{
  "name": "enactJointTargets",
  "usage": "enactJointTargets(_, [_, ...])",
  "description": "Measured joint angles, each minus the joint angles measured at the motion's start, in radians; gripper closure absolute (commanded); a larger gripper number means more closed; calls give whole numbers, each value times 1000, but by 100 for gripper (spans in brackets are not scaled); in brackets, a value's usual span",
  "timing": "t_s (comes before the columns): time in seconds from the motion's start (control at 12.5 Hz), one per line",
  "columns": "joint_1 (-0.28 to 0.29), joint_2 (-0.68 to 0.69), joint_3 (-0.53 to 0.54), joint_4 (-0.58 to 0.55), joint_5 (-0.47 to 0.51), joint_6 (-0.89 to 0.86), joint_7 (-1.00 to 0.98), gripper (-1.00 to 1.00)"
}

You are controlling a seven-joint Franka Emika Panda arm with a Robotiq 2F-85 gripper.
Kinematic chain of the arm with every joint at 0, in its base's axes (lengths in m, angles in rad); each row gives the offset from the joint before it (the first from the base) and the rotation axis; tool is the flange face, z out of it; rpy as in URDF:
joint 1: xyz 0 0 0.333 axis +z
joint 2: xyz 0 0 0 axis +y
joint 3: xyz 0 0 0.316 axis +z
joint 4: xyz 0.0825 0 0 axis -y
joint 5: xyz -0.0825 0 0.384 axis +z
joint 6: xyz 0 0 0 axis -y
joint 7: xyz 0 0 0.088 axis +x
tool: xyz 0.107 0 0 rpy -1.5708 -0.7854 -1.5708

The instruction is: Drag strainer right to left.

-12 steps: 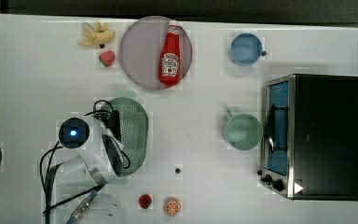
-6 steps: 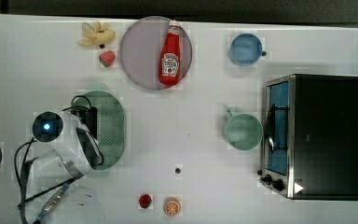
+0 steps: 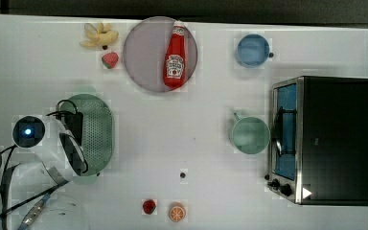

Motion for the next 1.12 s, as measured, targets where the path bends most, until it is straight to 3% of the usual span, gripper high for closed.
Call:
enactJointTargets(0.56, [43,32,11,57,16,-40,25,-100])
enactJointTargets(0.72, [57,7,-2,59,8,-120,25,-100])
enactJointTargets(1.12, [70,-274,-82,37,44,-520,-127,-100])
